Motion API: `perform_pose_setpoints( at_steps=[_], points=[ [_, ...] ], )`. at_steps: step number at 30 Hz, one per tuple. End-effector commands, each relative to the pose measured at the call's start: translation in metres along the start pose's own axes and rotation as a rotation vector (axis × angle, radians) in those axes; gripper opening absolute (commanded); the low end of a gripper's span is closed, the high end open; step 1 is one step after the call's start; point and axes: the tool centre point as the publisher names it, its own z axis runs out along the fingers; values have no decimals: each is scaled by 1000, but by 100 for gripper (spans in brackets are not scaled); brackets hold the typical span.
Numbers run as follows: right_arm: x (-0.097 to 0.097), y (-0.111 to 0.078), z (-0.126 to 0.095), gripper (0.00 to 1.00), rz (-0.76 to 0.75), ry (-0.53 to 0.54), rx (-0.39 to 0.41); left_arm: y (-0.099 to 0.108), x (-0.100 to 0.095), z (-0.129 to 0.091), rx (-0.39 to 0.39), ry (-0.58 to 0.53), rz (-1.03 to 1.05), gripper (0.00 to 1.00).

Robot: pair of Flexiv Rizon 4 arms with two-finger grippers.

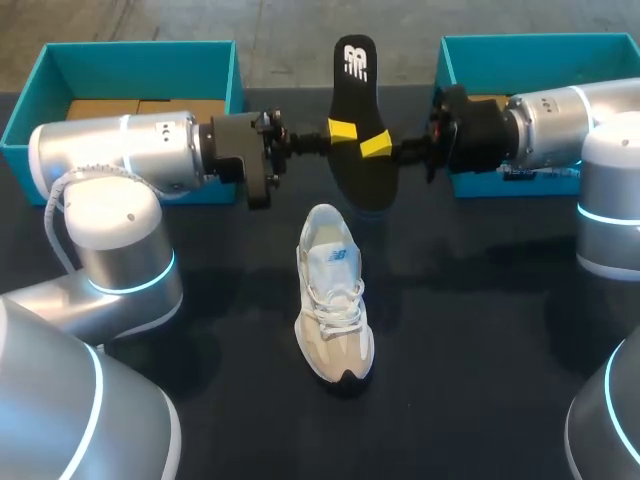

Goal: Take the shoe out of the shoebox, open the shoe tongue, remove and reinsert the insole, then place the shoe into the shoebox

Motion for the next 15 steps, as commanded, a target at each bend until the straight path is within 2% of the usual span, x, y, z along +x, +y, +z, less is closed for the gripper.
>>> perform_pose_setpoints(
  at_steps=[1, 3, 4, 11, 15],
  points=[
    [0, -1, 1, 0, -6, -2, -6, -1, -1, 3, 1, 8, 0, 35],
    [1, -1, 1, 0, -8, -5, -7, -1, -1, 1, 0, 11, 1, 91],
    [1, -1, 1, 0, -9, -5, -7, -1, -1, 1, 0, 12, 1, 99],
    [1, 0, 1, 0, -14, -16, -9, 2, 3, -7, 2, 27, 9, 100],
    [0, 0, 0, 0, -23, -27, -15, 3, 6, -15, 30, 37, 32, 100]
  ],
)
